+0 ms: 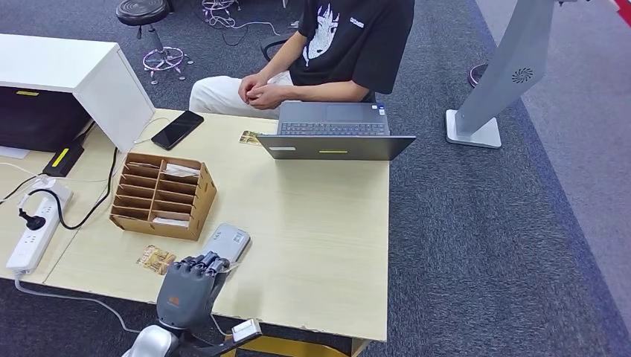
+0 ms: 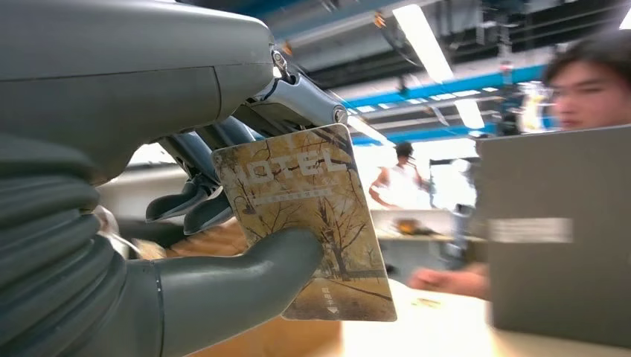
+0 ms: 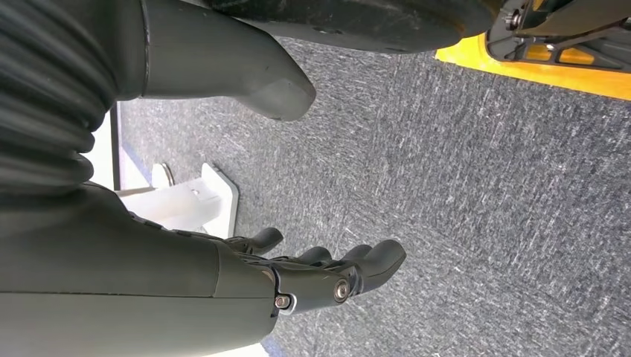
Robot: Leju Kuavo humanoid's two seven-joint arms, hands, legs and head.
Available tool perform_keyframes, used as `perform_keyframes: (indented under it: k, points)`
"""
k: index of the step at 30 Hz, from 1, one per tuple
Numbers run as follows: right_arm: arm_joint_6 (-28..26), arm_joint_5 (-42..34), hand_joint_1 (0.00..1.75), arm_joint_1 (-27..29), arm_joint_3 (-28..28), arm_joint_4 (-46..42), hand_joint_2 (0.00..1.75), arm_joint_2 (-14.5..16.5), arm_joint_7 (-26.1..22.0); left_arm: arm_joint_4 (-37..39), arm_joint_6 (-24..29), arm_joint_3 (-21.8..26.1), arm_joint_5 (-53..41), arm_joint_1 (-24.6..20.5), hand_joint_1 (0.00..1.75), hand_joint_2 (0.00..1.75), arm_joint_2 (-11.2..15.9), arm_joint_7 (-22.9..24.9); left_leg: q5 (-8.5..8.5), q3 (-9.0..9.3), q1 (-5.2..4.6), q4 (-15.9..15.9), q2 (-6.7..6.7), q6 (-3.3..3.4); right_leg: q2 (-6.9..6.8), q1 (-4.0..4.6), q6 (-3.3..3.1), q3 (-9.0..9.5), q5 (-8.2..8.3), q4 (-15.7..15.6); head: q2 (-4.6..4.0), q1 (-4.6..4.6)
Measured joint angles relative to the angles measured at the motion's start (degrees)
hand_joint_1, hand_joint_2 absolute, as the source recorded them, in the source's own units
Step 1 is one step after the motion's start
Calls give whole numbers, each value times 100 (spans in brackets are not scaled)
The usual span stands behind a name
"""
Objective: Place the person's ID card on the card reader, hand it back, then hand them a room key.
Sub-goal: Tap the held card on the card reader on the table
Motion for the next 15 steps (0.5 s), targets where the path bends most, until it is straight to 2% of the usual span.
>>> perform_keyframes:
  k: [3, 10, 15]
  points:
    - [0, -5, 0, 0, 32, 0, 175, 1, 7, -12, 19, 375, -372, 20, 175, 175, 34, 178, 1, 1, 3, 0, 0, -1, 0, 2, -1, 0, 0, 2, 0, -1]
    - [-4, -5, 0, -1, 90, 0, 175, 1, 9, -207, 28, 1352, -453, 31, 175, 175, 192, 366, 2, 1, 6, -1, 0, -3, 0, 5, -2, 0, -1, 4, 0, 0]
    - [-4, -4, 0, -3, 119, 0, 175, 1, 9, -255, 28, 1656, -453, 32, 175, 175, 232, 368, 2, 0, 5, 0, 0, -3, -1, 4, -1, 1, -1, 4, 0, 0]
